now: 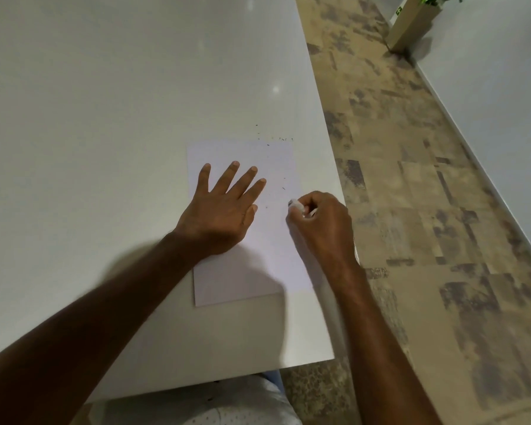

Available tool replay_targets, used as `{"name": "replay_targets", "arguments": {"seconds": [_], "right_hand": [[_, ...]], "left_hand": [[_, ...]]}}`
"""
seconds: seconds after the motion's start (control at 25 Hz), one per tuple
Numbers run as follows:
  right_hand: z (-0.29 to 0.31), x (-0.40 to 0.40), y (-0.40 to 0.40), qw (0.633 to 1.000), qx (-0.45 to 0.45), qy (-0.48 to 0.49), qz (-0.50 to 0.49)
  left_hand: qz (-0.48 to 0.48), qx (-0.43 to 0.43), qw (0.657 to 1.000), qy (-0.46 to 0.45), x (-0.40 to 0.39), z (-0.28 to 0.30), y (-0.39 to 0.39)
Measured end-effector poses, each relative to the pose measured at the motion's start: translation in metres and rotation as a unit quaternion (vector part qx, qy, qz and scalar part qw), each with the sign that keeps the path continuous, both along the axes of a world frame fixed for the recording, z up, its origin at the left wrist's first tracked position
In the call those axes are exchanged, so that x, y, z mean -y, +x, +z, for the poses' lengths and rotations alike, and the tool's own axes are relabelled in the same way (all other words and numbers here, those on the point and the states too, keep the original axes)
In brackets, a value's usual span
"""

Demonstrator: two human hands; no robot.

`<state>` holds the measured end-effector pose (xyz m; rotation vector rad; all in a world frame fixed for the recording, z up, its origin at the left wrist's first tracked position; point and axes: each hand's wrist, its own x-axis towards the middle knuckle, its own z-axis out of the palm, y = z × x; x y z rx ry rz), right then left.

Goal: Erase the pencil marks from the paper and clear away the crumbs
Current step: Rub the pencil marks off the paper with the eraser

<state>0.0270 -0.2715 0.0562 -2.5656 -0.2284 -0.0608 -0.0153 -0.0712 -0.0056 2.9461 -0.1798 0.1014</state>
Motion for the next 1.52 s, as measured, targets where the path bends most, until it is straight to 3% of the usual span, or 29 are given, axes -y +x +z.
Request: {"name": "replay_targets", "arguments": {"seconds": [0.16, 0.2, 0.32, 0.4, 0.56, 0.6, 0.72, 0.8, 0.96, 1.0, 1.16, 1.24, 1.36, 1.4, 1.52], "right_hand": [[-0.011, -0.015, -0.068, 0.981, -0.104, -0.008, 0.165], [-0.014, -0.013, -0.064, 0.98, -0.107, 0.003, 0.167], [-0.005, -0.003, 0.0, 0.999, -0.028, 0.023, 0.022], [0.003, 0.001, 0.009, 0.999, -0.01, 0.031, 0.011], [-0.01, 0.0, -0.083, 0.978, -0.068, -0.025, 0.197], [-0.012, 0.004, -0.079, 0.977, -0.071, -0.031, 0.197], [0.0, 0.014, -0.011, 0.997, -0.026, -0.061, 0.03], [0.004, 0.016, 0.001, 0.999, -0.007, -0.03, 0.008], [-0.015, 0.006, -0.086, 0.978, -0.042, -0.019, 0.204], [-0.017, 0.008, -0.079, 0.977, -0.044, -0.014, 0.21], [-0.001, 0.015, 0.002, 0.999, -0.015, -0.033, 0.018], [-0.001, 0.015, -0.015, 0.997, -0.022, -0.015, 0.073], [-0.013, 0.02, -0.082, 0.97, -0.048, -0.018, 0.237], [-0.014, 0.025, -0.075, 0.972, -0.048, -0.017, 0.231], [-0.001, 0.035, -0.01, 0.997, -0.043, -0.045, 0.05]], "left_hand": [[0.003, 0.008, 1.0, 0.006, 0.0, -0.003, 0.001], [0.003, 0.011, 1.0, 0.011, 0.0, -0.004, 0.001], [0.006, -0.008, 1.0, -0.001, 0.001, -0.003, 0.002], [0.007, -0.011, 1.0, -0.008, 0.001, -0.002, 0.002], [0.003, 0.001, 1.0, 0.017, 0.001, -0.003, 0.001], [0.002, 0.002, 1.0, 0.02, 0.001, -0.004, 0.001], [0.007, -0.024, 1.0, -0.009, 0.002, 0.002, 0.002], [0.012, -0.031, 0.999, -0.013, 0.002, 0.004, 0.001], [0.012, -0.029, 0.999, -0.006, 0.001, 0.003, 0.001], [0.011, -0.03, 0.999, -0.004, 0.002, 0.002, 0.002], [0.013, -0.043, 0.999, -0.011, 0.002, 0.007, 0.0], [0.016, -0.035, 0.999, -0.007, 0.001, 0.007, -0.001], [0.015, -0.036, 0.999, -0.008, 0.001, 0.005, 0.0], [0.015, -0.033, 0.999, -0.005, 0.001, 0.004, 0.0], [0.014, -0.022, 1.0, 0.01, 0.001, 0.005, 0.0]]}}
